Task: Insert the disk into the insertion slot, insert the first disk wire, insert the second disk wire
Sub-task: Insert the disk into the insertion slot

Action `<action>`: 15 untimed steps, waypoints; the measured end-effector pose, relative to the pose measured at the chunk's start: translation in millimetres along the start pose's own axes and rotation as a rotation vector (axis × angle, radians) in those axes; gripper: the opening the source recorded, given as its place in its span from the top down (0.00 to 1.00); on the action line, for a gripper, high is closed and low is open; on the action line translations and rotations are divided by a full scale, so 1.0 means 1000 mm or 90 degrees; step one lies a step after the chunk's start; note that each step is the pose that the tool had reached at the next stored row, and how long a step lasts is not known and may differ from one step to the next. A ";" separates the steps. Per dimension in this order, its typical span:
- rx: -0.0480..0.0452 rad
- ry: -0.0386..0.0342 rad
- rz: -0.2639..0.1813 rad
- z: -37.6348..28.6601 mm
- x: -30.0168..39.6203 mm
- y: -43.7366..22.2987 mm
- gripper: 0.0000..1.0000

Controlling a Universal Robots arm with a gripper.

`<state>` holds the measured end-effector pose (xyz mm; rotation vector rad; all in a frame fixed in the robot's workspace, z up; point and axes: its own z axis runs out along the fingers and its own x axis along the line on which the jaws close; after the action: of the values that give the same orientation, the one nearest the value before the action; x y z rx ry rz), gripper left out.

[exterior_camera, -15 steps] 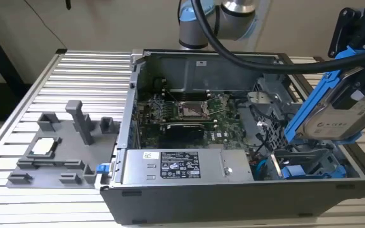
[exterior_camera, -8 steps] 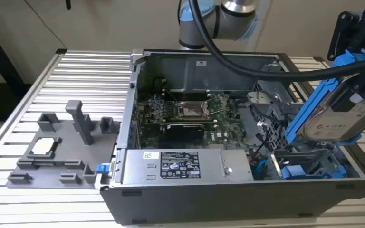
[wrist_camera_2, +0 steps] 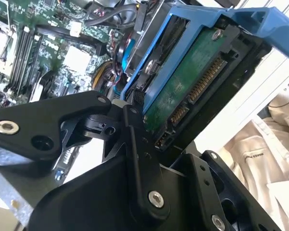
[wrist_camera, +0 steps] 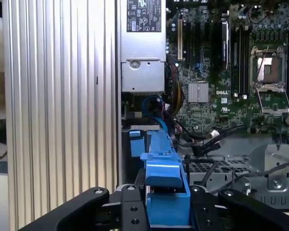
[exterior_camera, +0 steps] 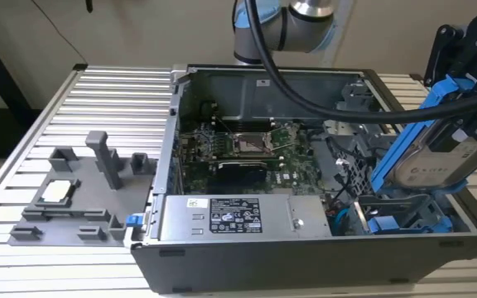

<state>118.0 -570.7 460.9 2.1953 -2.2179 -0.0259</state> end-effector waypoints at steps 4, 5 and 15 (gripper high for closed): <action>-0.0006 0.0001 -0.005 0.0054 0.0000 -0.0009 0.67; -0.0006 0.0002 -0.006 0.0068 0.0000 -0.0011 0.67; -0.0017 0.0002 -0.009 0.0215 0.0003 -0.0027 0.67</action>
<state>120.2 -571.1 439.3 2.2087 -2.2017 -0.0286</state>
